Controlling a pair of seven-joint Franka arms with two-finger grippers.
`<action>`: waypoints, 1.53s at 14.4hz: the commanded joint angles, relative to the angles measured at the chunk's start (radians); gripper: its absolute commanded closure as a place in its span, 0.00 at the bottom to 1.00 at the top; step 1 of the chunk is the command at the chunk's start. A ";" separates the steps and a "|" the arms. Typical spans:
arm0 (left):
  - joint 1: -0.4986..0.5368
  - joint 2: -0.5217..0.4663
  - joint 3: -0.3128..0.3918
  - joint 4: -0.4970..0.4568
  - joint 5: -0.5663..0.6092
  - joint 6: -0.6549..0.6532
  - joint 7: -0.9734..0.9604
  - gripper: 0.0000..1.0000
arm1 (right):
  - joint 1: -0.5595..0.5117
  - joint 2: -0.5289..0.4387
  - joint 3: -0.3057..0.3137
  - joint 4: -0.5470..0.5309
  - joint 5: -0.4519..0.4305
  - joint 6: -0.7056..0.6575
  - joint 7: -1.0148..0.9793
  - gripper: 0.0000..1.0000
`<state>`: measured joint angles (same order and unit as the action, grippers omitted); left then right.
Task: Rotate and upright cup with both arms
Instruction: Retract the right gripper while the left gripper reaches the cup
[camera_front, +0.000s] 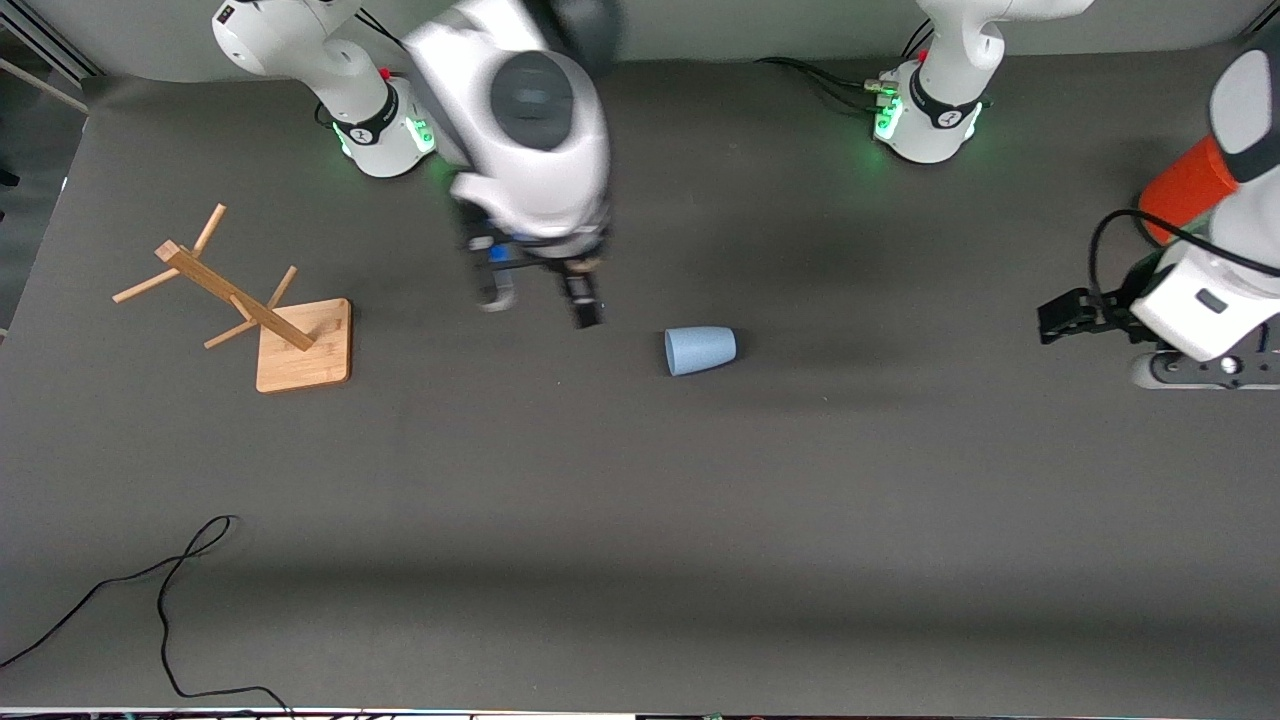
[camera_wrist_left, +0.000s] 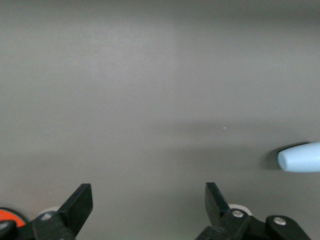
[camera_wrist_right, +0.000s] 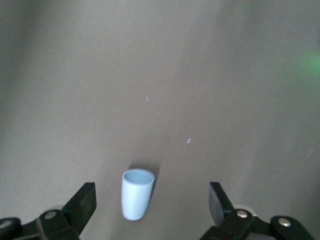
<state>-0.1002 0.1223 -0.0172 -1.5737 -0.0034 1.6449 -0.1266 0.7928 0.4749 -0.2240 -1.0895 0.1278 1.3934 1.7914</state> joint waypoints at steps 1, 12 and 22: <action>-0.010 0.068 -0.105 0.102 0.009 -0.007 -0.198 0.00 | -0.100 -0.109 -0.001 -0.066 0.015 -0.069 -0.289 0.00; -0.458 0.606 -0.207 0.501 0.253 0.174 -0.914 0.00 | -0.665 -0.453 0.149 -0.409 -0.054 0.062 -1.350 0.00; -0.651 0.753 -0.196 0.425 0.514 0.144 -0.911 0.02 | -0.814 -0.484 0.192 -0.492 -0.092 0.225 -1.804 0.00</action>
<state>-0.7050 0.8479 -0.2298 -1.1496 0.4394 1.8355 -1.0609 -0.0191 0.0048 -0.0426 -1.5662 0.0556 1.5970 0.0270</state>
